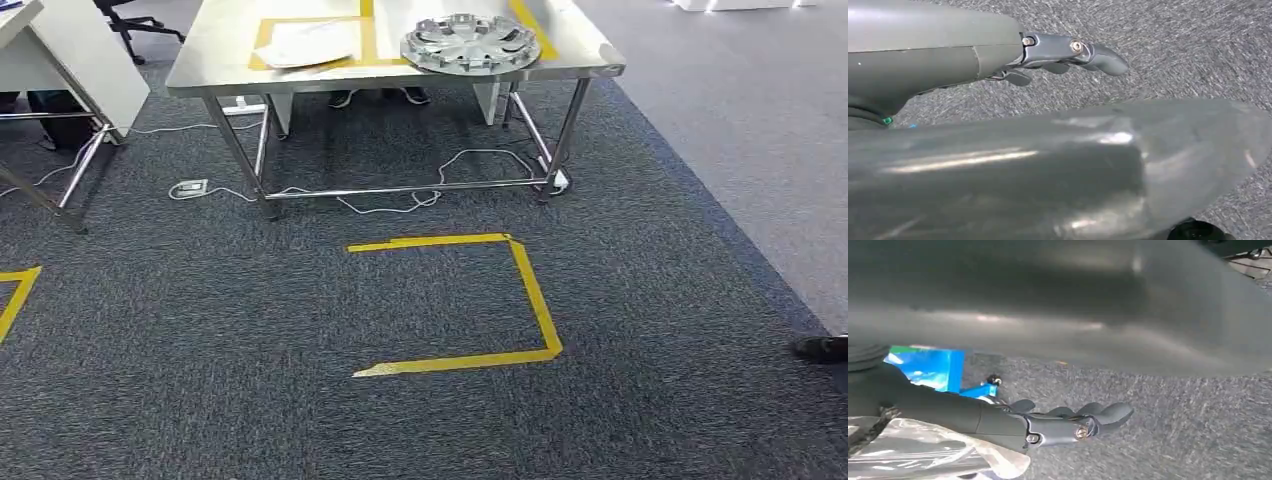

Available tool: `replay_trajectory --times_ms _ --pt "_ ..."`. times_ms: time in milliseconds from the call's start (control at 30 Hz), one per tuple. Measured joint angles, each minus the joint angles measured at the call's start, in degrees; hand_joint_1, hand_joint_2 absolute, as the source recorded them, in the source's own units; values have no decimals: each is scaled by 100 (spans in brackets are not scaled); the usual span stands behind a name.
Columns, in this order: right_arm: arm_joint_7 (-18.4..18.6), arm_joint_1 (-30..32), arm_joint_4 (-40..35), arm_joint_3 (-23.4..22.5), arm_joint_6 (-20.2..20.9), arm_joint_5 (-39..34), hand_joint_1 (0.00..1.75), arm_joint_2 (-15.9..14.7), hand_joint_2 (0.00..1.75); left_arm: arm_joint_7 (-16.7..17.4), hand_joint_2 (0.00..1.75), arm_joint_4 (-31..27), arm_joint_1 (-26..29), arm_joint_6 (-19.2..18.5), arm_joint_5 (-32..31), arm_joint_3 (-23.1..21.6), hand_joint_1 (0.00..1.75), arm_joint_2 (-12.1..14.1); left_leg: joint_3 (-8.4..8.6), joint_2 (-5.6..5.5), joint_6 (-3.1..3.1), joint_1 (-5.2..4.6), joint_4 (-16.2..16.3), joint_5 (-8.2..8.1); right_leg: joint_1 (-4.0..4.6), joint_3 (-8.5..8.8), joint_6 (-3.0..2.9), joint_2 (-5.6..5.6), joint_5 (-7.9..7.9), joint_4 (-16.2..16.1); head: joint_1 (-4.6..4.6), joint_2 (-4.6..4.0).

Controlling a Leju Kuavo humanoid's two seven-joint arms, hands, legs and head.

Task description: Take the parts from the cabinet and place them on the table.

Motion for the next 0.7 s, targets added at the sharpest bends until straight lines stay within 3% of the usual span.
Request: replay_trajectory --times_ms 267,400,533,567,600,633,700 --pt "-131 69 0 -112 0 -181 0 39 0 -35 0 -7 3 0 151 -2 0 7 0 0 0 0 0 0 0 -2 0 2 1 0 2 0" --pt "-131 67 0 -112 0 -162 0 52 0 -52 0 -7 3 0 175 -2 0 17 -7 0 13 -26 31 -4 -23 -2 32 1 22 -1 0 0" --pt "-112 60 0 -112 0 -96 0 63 0 -59 0 -7 7 0 192 -4 0 48 -26 -7 61 -40 40 19 -40 10 86 -29 60 -20 -2 0" --pt "-112 63 -2 -112 0 -79 0 63 0 -66 0 -7 7 0 199 -7 0 48 -23 -16 99 -12 -34 77 -19 11 109 -41 68 -20 0 0" --pt "-103 66 0 -116 0 -72 0 66 0 -70 0 -9 1 0 219 -11 0 46 -24 -14 129 23 -75 137 -32 -77 114 -11 -52 78 4 0" --pt "-101 67 -2 -114 0 -63 0 66 0 -72 0 -11 -2 0 219 -11 0 46 -62 -34 168 34 -80 166 -36 -186 124 17 -314 342 33 0" --pt "-88 63 0 -123 0 -66 0 66 0 -72 0 -11 3 0 221 -11 0 44 -161 -76 163 38 -73 214 -52 -589 156 33 -891 1364 28 0"
